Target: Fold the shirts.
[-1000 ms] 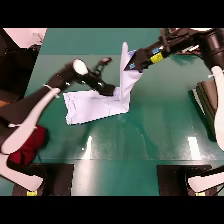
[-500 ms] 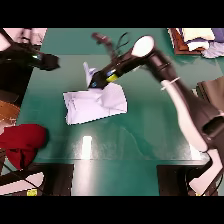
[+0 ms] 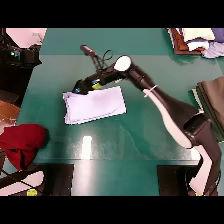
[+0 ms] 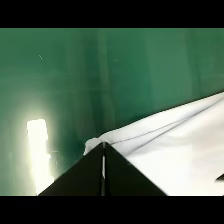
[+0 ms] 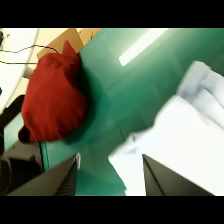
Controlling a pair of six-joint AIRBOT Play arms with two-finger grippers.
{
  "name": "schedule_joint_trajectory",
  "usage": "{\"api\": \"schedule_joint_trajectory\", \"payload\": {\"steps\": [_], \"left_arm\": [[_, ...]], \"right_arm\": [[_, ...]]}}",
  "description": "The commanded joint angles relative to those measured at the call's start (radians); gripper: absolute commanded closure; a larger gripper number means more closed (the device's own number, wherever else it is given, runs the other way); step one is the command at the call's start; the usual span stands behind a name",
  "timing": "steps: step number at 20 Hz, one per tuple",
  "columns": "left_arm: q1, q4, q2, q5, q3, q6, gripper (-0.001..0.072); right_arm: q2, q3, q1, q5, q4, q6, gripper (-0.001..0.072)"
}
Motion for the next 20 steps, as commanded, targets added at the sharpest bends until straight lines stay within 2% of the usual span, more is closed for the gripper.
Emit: {"api": "schedule_joint_trajectory", "payload": {"steps": [1,3,7,8,9,10,13,20], "left_arm": [[0.005,-0.001,0.002,-0.034,0.001,-0.001,0.0684],[0.005,-0.001,0.002,-0.053,0.001,-0.001,0.0683],[0.005,-0.024,0.002,-0.058,0.0,-0.001,0.0683],[0.005,-0.039,0.002,-0.053,0.0,-0.001,0.0683],[0.005,-0.06,0.002,-0.043,0.0,0.0,0.0683],[0.005,-0.076,0.002,-0.029,0.0,0.002,0.0683],[0.005,-0.092,0.002,0.005,0.0,0.002,0.0683],[0.005,-0.093,0.0,0.003,0.0,0.002,0.0683]], "right_arm": [[0.095,-0.139,-0.114,0.122,-0.076,-0.002,0.0267],[0.174,-0.293,-0.214,0.167,-0.125,0.007,0.0267],[0.283,-0.599,-0.417,0.143,-0.118,0.049,0.0259],[0.282,-0.645,-0.458,0.143,-0.116,0.061,0.0188],[0.275,-0.682,-0.483,0.131,-0.107,0.069,0.0062],[0.261,-0.711,-0.504,0.116,-0.082,0.071,0.0052],[0.178,-0.706,-0.507,0.121,0.004,0.071,0.0058],[-0.016,-0.499,-0.36,0.148,0.159,0.071,0.0059]]}}
